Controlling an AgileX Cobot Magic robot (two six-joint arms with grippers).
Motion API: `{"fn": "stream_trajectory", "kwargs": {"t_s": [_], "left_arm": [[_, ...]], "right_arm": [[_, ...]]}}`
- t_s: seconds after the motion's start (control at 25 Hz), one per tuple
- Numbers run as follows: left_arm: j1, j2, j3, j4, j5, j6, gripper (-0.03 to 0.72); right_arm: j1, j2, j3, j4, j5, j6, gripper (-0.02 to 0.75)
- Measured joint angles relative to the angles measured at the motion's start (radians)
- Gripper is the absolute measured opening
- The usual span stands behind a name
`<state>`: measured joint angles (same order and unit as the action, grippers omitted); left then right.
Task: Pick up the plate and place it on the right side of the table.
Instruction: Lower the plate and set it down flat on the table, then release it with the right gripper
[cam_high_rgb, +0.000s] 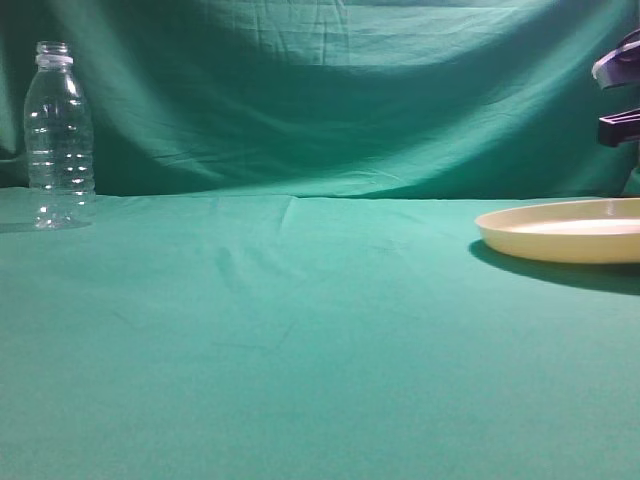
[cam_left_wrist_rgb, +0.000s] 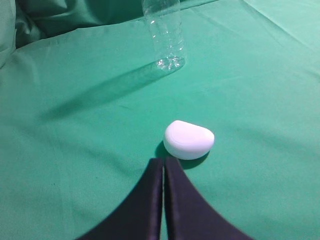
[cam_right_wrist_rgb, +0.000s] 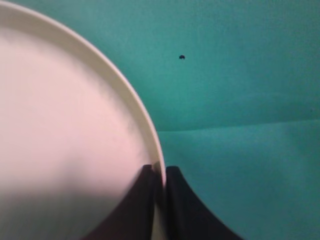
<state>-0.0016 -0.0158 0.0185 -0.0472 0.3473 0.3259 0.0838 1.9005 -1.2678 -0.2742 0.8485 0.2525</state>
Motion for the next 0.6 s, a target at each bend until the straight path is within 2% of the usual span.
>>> {"fn": "stream_trajectory", "kwargs": {"t_s": [0.04, 0.12, 0.28, 0.4, 0.44, 0.6], "left_arm": [[0.000, 0.000, 0.000, 0.000, 0.000, 0.000, 0.000], [0.000, 0.000, 0.000, 0.000, 0.000, 0.000, 0.000], [0.000, 0.000, 0.000, 0.000, 0.000, 0.000, 0.000], [0.000, 0.000, 0.000, 0.000, 0.000, 0.000, 0.000], [0.000, 0.000, 0.000, 0.000, 0.000, 0.000, 0.000], [0.000, 0.000, 0.000, 0.000, 0.000, 0.000, 0.000]], "right_arm": [[0.000, 0.000, 0.001, 0.005, -0.002, 0.002, 0.071], [0.000, -0.002, 0.002, 0.029, -0.004, -0.005, 0.071], [0.000, -0.002, 0.004, 0.101, -0.004, -0.011, 0.278], [0.000, -0.019, 0.002, 0.108, 0.027, -0.014, 0.435], [0.000, -0.034, 0.000, 0.108, 0.038, -0.014, 0.455], [0.000, -0.153, -0.013, 0.115, 0.063, -0.016, 0.445]]}}
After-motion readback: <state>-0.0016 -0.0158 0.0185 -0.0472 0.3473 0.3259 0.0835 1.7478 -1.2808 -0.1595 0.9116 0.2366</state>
